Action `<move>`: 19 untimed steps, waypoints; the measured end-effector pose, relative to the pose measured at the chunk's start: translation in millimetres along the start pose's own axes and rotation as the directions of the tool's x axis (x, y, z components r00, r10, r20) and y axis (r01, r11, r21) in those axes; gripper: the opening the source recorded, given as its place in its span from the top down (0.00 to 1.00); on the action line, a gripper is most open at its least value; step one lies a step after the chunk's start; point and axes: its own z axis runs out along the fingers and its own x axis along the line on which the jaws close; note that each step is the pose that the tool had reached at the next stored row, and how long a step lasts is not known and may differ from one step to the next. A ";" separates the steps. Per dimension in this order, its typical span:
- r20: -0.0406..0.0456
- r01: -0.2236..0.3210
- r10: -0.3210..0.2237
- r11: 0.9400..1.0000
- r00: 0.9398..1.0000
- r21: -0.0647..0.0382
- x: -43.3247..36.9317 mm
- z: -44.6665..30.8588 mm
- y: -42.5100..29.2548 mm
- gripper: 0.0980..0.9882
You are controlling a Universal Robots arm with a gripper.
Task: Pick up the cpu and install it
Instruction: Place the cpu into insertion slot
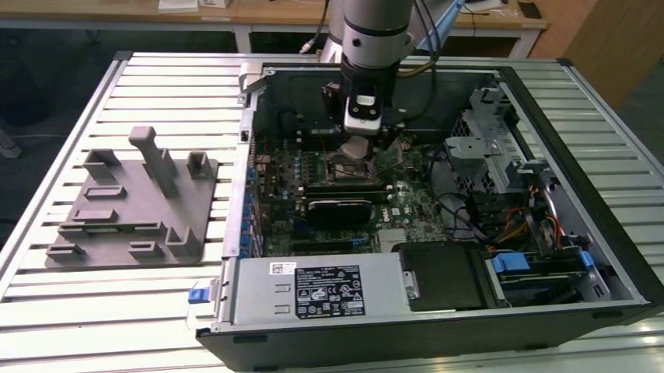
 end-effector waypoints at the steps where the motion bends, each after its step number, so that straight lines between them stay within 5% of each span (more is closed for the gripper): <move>1: 0.000 -0.011 0.011 1.000 1.000 0.000 0.0 0.0 0.0 0.49; 10: 0.004 -0.110 0.110 0.994 0.994 -0.001 0.0 0.0 0.0 0.49; 19: 0.007 -0.210 0.210 0.978 0.978 -0.002 0.0 0.1 0.0 0.49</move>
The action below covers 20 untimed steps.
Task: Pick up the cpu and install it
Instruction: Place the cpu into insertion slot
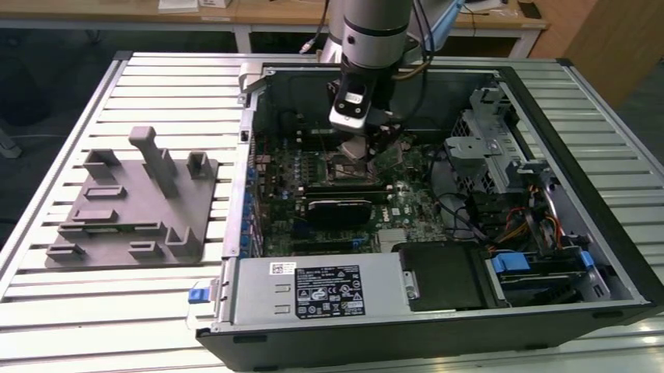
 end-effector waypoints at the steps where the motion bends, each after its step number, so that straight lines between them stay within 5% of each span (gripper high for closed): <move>1: 0.000 -0.012 0.012 1.000 1.000 0.000 0.0 0.0 0.0 0.49; 11: 0.005 -0.144 0.144 0.990 0.990 -0.001 0.0 0.5 0.0 0.49; 20: 0.008 -0.264 0.264 0.965 0.964 -0.003 0.0 0.9 0.0 0.49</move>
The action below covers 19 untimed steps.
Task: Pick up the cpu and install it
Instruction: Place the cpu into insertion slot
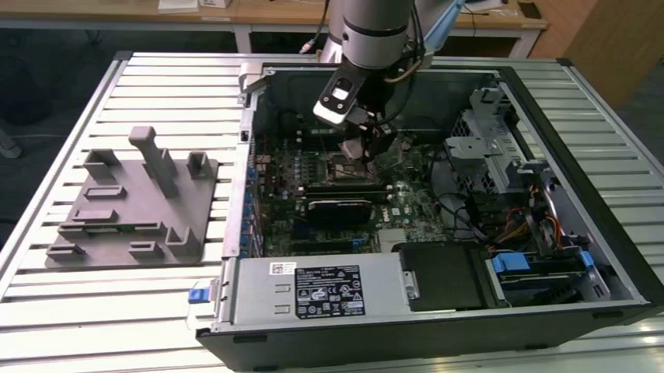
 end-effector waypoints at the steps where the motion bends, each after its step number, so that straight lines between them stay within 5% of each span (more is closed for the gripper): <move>1: 0.000 -0.014 0.014 1.000 1.000 0.000 0.0 0.0 0.0 0.49; 10: 0.004 -0.133 0.133 0.991 0.991 -0.001 0.0 0.4 0.0 0.49; 19: 0.008 -0.246 0.246 0.969 0.969 -0.002 0.0 0.7 0.0 0.49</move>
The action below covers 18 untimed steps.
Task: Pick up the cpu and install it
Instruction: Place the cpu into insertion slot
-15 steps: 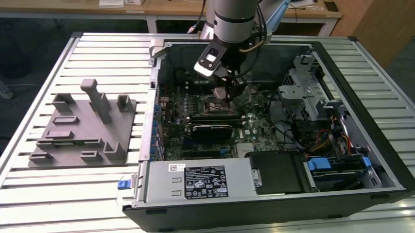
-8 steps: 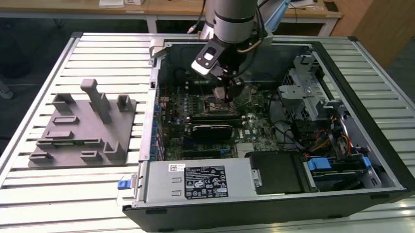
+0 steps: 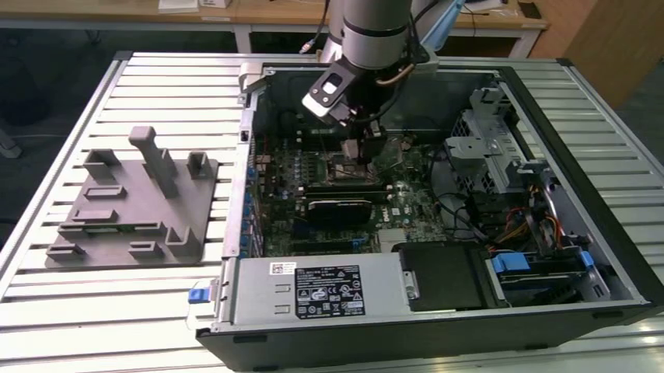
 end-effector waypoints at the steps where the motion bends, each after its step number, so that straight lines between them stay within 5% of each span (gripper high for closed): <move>1: 0.000 -0.014 0.014 1.000 1.000 0.000 0.0 0.1 0.0 0.49; 18: 0.001 -0.038 0.038 0.999 0.999 0.000 0.1 6.6 -0.2 0.49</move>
